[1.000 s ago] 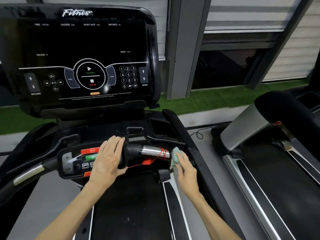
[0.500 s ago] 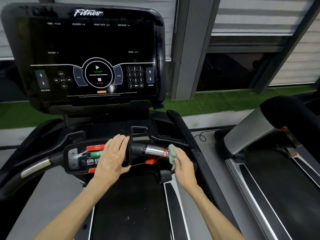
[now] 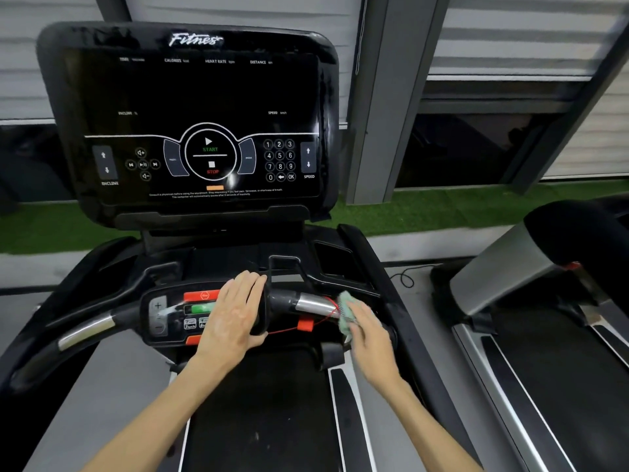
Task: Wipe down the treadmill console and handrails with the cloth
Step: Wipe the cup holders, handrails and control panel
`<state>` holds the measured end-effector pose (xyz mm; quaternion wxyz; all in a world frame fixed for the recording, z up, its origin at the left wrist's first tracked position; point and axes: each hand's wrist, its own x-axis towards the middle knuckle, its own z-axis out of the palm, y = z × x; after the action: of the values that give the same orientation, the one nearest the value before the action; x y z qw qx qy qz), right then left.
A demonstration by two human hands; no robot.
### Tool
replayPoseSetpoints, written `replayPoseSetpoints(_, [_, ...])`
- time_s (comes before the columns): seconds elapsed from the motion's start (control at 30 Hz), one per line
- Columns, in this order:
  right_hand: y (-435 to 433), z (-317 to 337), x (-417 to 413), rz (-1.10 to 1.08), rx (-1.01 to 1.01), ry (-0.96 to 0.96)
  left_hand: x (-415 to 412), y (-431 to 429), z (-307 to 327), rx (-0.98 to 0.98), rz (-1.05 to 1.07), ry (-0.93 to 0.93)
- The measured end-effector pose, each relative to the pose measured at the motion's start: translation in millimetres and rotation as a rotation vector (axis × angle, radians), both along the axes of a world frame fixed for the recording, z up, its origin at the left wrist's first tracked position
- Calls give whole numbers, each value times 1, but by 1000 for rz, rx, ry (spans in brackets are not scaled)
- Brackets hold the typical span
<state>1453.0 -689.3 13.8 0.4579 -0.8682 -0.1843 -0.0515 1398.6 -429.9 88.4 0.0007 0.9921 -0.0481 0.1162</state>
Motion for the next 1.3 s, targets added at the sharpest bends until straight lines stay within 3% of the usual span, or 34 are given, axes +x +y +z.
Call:
replayPoseSetpoints(0.17, [-21,-11,-4,-331,14,163,1,-1,-2,-8,11,2])
replayPoseSetpoints(0.3, [37,14,-8,-130,4,-31,2,-2,0,-5,11,-3])
replayPoseSetpoints(0.4, [58,20,-13,23,-118,-116,1,-2,0,-1,2,-6])
replayPoseSetpoints(0.67, [32,26,-1,-119,-129,-29,0,-2,2,-17,0,-4])
replayPoseSetpoints(0.83, [98,43,-8,149,-297,-196,0,1,0,-25,-10,-25])
replayPoseSetpoints(0.93, [94,44,-12,194,-336,-243,0,1,0,-26,-21,-14])
replayPoseSetpoints(1.0, [81,49,-5,188,-315,-191,0,2,1,-29,-24,-20])
replayPoseSetpoints(1.13, [89,71,31,20,-254,88,0,1,2,-29,-16,-30])
replayPoseSetpoints(1.23, [99,73,28,58,-214,56,1,3,1,-13,-20,-25])
replayPoseSetpoints(1.3, [99,64,3,128,-210,-81,2,4,-1,-7,-24,-23])
